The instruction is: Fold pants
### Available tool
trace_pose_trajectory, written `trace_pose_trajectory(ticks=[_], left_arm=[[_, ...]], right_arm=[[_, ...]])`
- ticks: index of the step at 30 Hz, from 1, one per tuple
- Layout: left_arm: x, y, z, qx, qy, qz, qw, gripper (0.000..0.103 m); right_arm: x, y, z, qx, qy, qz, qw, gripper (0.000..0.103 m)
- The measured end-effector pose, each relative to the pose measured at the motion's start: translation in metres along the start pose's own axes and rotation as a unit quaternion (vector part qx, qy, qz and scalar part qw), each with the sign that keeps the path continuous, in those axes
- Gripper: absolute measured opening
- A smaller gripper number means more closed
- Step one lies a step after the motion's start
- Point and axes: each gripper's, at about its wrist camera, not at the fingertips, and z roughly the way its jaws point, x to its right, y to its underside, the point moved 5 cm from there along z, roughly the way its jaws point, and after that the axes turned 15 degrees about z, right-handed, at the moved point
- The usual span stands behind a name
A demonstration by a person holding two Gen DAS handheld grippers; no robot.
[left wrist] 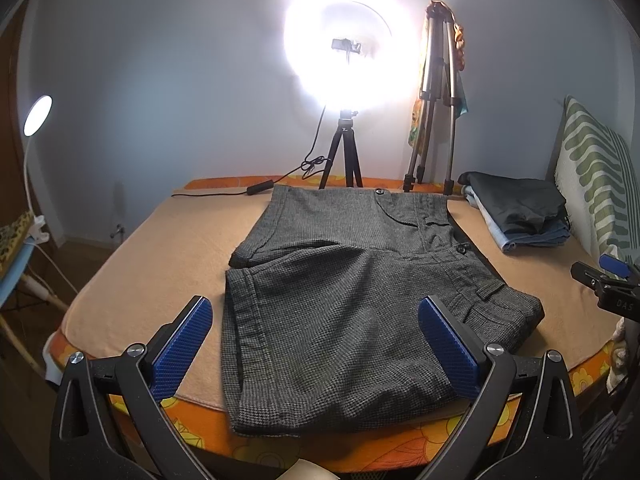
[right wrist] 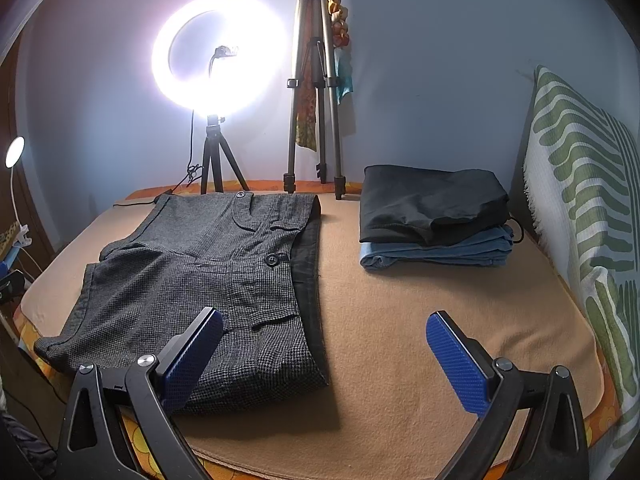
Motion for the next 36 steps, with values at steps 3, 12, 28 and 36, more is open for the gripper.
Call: trace_pose_trajectory(ticks=[3,12,28,36], left_arm=[[0.0003,-0.0003,-0.0007,0.001,0.0,0.0,1.0,0.102],[0.0001,-0.0015,0.0002,-0.001,0.0,0.001,1.0,0.102],[-0.0002,-0.0003,0.0005,0.0,0.001,0.002,1.0,0.102],[0.0001,0.0013,0.0011,0.0,0.001,0.002,1.0,0.102]], right_arm=[[0.0003,0.0004,0.0001,0.0,0.0,0.0,1.0,0.103],[0.0009,0.0015,0.001,-0.002,0.0,0.001,1.0,0.103],[0.0008,0.0015,0.0009,-0.005,-0.001,0.001,1.0,0.103],[0.0009,0.0016,0.001,-0.005,-0.001,0.002,1.0,0.103]])
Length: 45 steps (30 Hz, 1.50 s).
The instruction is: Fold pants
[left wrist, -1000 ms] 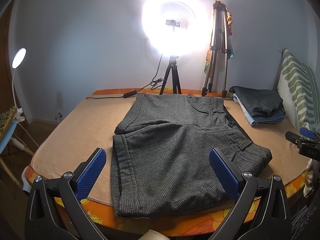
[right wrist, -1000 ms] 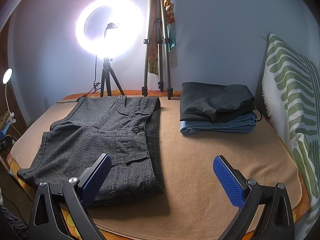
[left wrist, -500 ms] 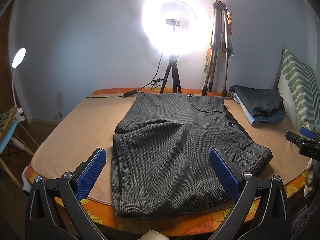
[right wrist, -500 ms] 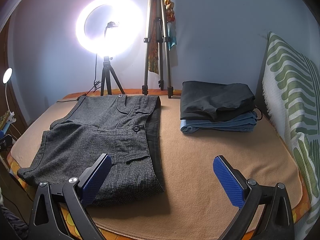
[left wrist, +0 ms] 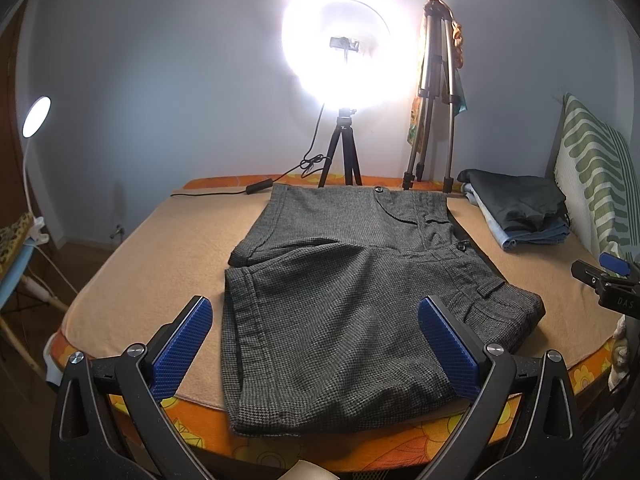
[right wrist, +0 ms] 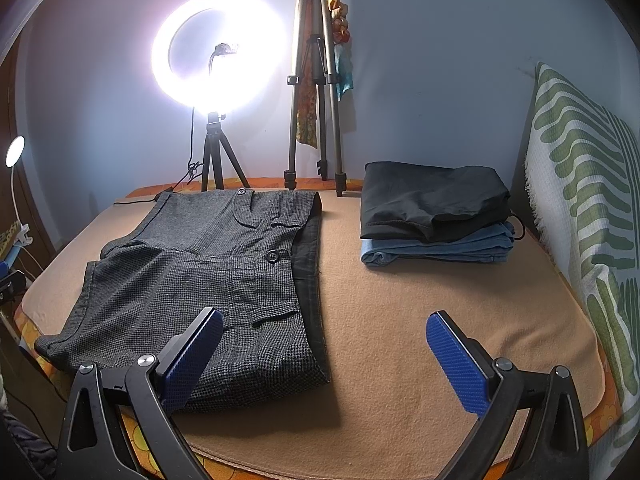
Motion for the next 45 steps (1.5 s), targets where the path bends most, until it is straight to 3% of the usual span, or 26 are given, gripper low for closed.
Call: trace_pose_trajectory(ticks=[17,21,25,32,36,41,45], left_arm=[[-0.001,0.005,0.001,0.01,0.017,-0.001,0.9998,0.102],[-0.005,0.002,0.001,0.02,0.037,-0.011,0.9991,0.096],[-0.003,-0.003,0.0,0.026,0.037,0.014,0.9989,0.089],[-0.012,0.012,0.003,-0.009,0.06,0.057,0.9965,0.072],[-0.018,0.023,0.004,-0.031,0.078,0.066,0.9943,0.056],[-0.015,0.032,0.005,-0.048,0.1,0.082,0.9904,0.054],[-0.009,0.04,0.01,-0.066,0.129,0.076,0.9865,0.054]], right_arm=[[0.0,0.002,0.0,-0.002,-0.006,-0.003,1.0,0.102],[-0.001,0.001,-0.001,-0.001,-0.017,-0.006,1.0,0.099],[-0.003,0.0,-0.001,0.003,-0.029,-0.012,1.0,0.098],[-0.024,0.007,-0.005,0.009,-0.063,-0.082,0.995,0.088],[-0.039,0.018,-0.005,-0.006,-0.092,-0.13,0.987,0.082],[-0.055,0.04,0.006,-0.069,-0.147,-0.21,0.964,0.065],[-0.059,0.048,0.014,-0.096,-0.172,-0.258,0.946,0.059]])
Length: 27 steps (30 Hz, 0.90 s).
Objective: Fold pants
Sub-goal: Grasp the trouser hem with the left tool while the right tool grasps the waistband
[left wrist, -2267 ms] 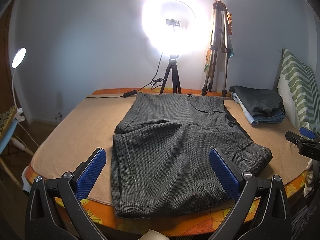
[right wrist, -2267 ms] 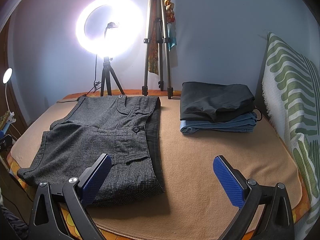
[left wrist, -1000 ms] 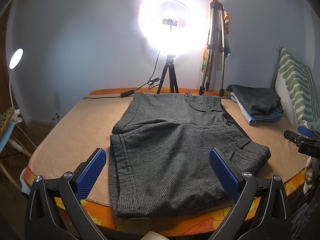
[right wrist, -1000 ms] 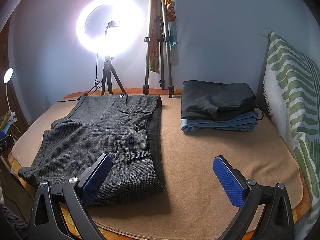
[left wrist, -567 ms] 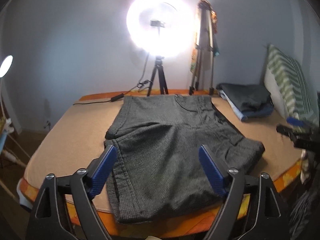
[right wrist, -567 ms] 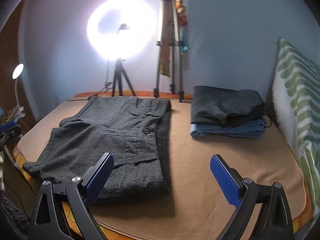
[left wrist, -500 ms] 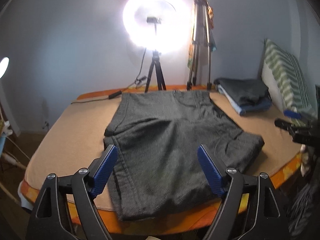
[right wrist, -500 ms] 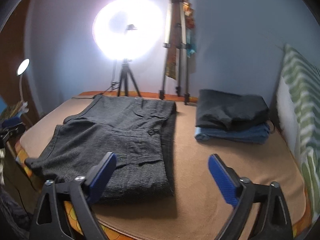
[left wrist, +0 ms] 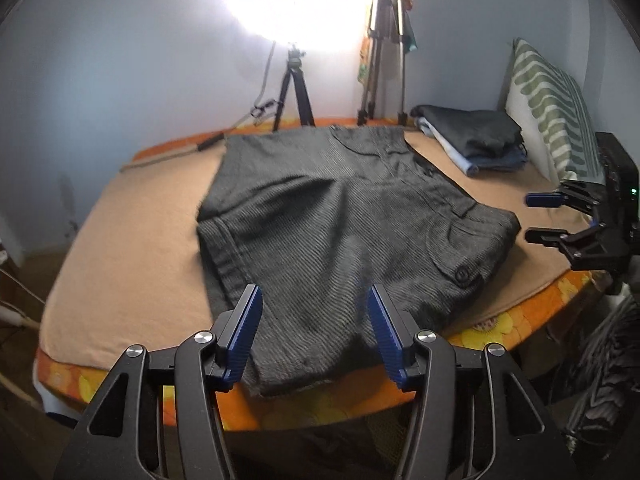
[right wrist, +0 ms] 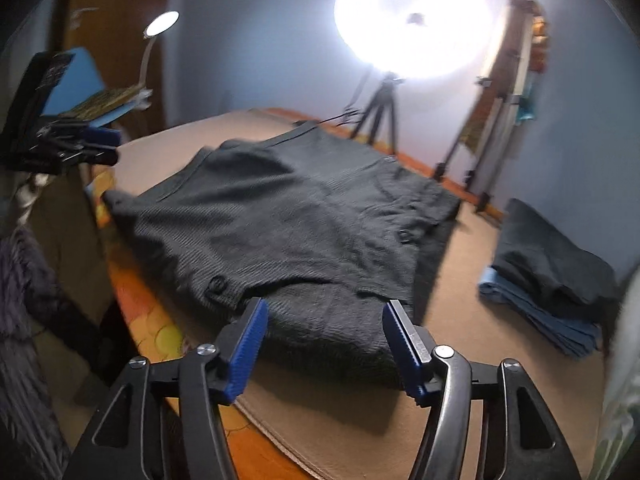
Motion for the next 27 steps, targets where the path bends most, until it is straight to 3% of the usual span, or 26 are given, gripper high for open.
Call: trace_pose_trajectory(ticks=[3,6,11,18,22,25,27], left_arm=[[0.011,0.003,0.003,-0.01,0.012,0.017,0.9997,0.053],[0.021,0.005,0.008,-0.019,0.021,0.04,0.9988,0.05],[0.033,0.009,0.018,-0.032,0.043,0.065,0.9965,0.048],[0.041,0.017,0.035,-0.063,0.066,0.104,0.9904,0.049],[0.046,0.018,0.035,-0.068,0.061,0.139,0.9861,0.049],[0.042,0.021,0.036,-0.074,0.055,0.156,0.9835,0.05],[0.037,0.024,0.035,-0.075,0.04,0.169,0.982,0.05]], right_arm=[[-0.003,0.007,0.01,-0.023,-0.028,-0.032,0.999,0.059],[-0.011,0.021,0.021,-0.042,-0.031,-0.088,0.995,0.059],[-0.02,0.03,0.039,-0.069,-0.032,-0.123,0.99,0.059],[-0.03,0.036,0.062,-0.089,0.003,-0.182,0.979,0.061],[-0.032,0.038,0.067,-0.092,0.016,-0.202,0.975,0.062],[-0.031,0.038,0.07,-0.102,0.01,-0.198,0.975,0.05],[-0.028,0.033,0.07,-0.101,0.013,-0.181,0.978,0.029]])
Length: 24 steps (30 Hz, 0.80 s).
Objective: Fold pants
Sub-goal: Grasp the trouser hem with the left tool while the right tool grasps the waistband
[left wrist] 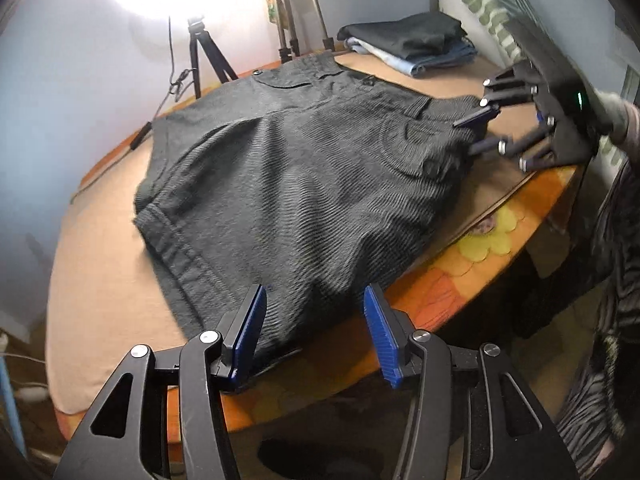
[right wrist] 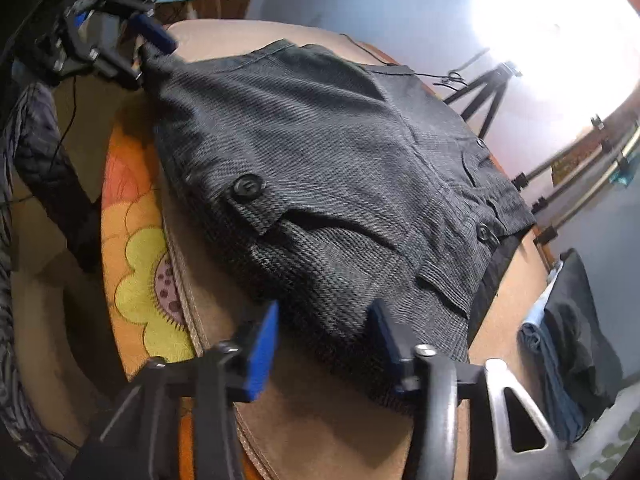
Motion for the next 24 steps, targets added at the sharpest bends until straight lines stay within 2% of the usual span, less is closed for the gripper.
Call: trace_pose_trajectory(ticks=[4,9,17,22,23,24], left_arm=[[0.007,0.001,-0.004,0.005,-0.012,0.035,0.9993,0.05],[0.022,0.0,0.006,-0.007,-0.019,0.08,0.9966,0.051],[0.005,0.007,0.025,-0.031,-0.026,0.059,0.9975,0.051],[0.003,0.011,0.031,-0.035,-0.027,0.051,0.9977,0.051],[0.005,0.012,0.031,-0.037,-0.028,0.053,0.9975,0.05],[0.005,0.013,0.033,-0.04,-0.029,0.055,0.9973,0.041]], right_arm=[[0.017,-0.009,-0.004,0.002,-0.026,0.062,0.998,0.024],[0.028,-0.023,-0.008,0.016,-0.03,0.098,0.995,0.021],[0.048,-0.045,-0.021,0.045,-0.035,0.144,0.988,0.021],[0.048,-0.05,-0.019,0.048,-0.036,0.151,0.987,0.021],[0.047,-0.051,-0.018,0.048,-0.032,0.149,0.987,0.021],[0.046,-0.051,-0.018,0.048,-0.029,0.148,0.987,0.021]])
